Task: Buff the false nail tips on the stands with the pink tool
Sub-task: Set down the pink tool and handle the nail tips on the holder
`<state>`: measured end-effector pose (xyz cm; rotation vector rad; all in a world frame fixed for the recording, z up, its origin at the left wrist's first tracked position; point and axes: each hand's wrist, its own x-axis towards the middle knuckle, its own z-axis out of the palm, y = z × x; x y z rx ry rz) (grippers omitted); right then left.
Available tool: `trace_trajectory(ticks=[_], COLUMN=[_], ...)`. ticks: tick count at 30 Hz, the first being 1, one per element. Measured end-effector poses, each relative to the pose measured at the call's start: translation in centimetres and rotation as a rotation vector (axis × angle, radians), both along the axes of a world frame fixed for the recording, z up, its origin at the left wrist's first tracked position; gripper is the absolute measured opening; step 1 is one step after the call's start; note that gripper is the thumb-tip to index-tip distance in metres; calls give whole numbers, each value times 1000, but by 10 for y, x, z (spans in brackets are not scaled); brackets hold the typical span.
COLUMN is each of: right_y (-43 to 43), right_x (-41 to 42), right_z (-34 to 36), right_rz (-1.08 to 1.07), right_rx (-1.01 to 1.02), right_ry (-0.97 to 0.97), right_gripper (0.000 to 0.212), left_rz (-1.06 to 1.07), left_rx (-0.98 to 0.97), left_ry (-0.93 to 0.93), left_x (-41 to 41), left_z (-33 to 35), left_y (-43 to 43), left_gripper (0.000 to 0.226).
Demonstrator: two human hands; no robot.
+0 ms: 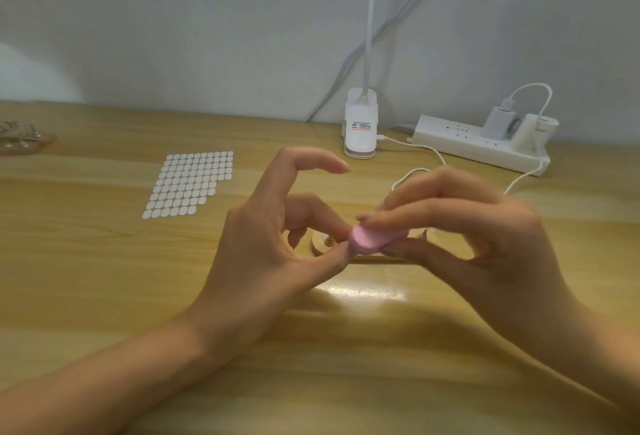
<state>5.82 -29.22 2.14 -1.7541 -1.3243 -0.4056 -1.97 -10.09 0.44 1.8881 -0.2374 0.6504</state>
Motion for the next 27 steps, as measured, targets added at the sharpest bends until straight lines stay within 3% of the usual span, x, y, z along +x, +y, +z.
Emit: trace_trajectory(ticks=[9, 20, 23, 27], right_y=[-2, -4, -1, -4], right_x=[-5, -3, -9, -2], right_z=[-3, -3, -7, -2], right_rz=[23, 4, 77, -6], right_rx=[-29, 51, -16, 81], right_ry=[-48, 53, -23, 48], right_gripper=[14, 20, 19, 20], left_rz=[-22, -45, -63, -43], left_rx=[56, -20, -24, -30], left_ry=[-40, -8, 10, 11], left_x=[-2, 0, -1, 0], left_z=[1, 1, 1, 2], left_y=[-5, -6, -8, -8], left_gripper=[51, 55, 56, 56])
